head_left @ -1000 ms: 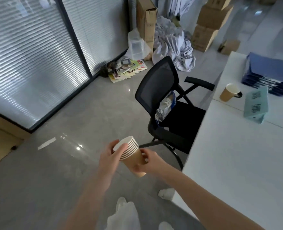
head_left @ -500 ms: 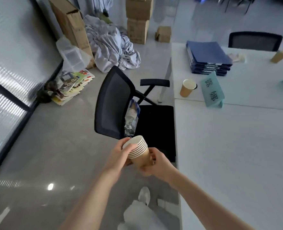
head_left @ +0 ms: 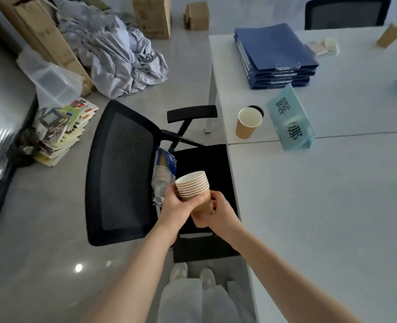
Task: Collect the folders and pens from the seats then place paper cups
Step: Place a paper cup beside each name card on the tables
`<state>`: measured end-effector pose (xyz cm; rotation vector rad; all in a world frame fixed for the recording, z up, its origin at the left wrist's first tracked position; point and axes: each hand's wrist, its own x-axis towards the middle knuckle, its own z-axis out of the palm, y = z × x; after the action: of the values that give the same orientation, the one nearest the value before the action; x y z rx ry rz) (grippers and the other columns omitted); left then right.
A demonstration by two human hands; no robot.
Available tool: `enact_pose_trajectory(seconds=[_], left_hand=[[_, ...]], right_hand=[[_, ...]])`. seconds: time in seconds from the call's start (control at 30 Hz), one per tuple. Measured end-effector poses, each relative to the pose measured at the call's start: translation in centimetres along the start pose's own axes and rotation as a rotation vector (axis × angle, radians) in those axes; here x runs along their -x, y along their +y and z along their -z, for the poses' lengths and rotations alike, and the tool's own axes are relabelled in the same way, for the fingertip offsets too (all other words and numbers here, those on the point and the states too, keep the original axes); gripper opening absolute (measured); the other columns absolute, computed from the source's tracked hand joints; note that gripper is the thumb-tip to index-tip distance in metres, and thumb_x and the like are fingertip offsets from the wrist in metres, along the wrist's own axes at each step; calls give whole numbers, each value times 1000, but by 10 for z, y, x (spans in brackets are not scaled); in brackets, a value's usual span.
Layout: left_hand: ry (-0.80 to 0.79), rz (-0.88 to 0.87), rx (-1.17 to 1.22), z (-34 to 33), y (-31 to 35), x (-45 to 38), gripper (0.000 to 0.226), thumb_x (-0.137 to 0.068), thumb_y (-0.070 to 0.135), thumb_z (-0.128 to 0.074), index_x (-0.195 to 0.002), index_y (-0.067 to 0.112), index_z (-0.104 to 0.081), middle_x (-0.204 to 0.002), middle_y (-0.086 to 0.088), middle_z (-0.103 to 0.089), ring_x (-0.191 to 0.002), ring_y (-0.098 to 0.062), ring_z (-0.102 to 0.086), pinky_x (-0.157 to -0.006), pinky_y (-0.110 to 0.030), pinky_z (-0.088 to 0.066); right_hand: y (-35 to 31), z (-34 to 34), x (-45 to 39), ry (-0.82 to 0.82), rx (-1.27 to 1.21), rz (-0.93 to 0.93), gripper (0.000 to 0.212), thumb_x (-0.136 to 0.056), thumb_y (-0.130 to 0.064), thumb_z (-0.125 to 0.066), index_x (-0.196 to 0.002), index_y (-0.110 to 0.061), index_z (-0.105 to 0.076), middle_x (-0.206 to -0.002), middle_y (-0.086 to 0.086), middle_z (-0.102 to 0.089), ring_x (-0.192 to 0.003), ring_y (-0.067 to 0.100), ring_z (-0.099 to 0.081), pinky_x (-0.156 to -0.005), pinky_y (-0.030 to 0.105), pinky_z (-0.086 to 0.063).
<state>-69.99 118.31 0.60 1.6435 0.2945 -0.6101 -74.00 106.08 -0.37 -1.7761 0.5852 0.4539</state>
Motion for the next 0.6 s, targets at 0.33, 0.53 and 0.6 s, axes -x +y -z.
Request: enact_pose_trajectory(seconds=[0.33, 0.53, 0.6], left_hand=[[9, 110, -184, -10, -42, -155, 75, -80, 24, -78, -138, 16, -31, -124, -1, -51, -104, -15, -52, -75, -23, -41], [-17, 169, -330, -5, -94, -232, 81, -80, 29, -79, -140, 11, -29, -123, -6, -51, -102, -18, -53, -81, -28, -45], [-37, 173, -363, -2, -113, -250, 81, -79, 31, -79, -140, 11, -29, -122, -6, -53, -102, -19, -54, -81, -28, -44]], right_hand=[[40, -14, -114, 75, -95, -199, 83, -81, -16, -74, -148, -19, -25, -139, 6, -49, -121, 21, -54, -97, 33, -50], [89, -48, -188, 65, -94, -304, 60, -88, -16, -65, -142, -16, -39, -138, 2, -51, -119, 17, -53, -91, 22, -42], [106, -61, -208, 72, -123, -323, 57, -88, -10, -64, -140, -13, -42, -136, 5, -53, -122, 19, -53, -96, 24, -42]])
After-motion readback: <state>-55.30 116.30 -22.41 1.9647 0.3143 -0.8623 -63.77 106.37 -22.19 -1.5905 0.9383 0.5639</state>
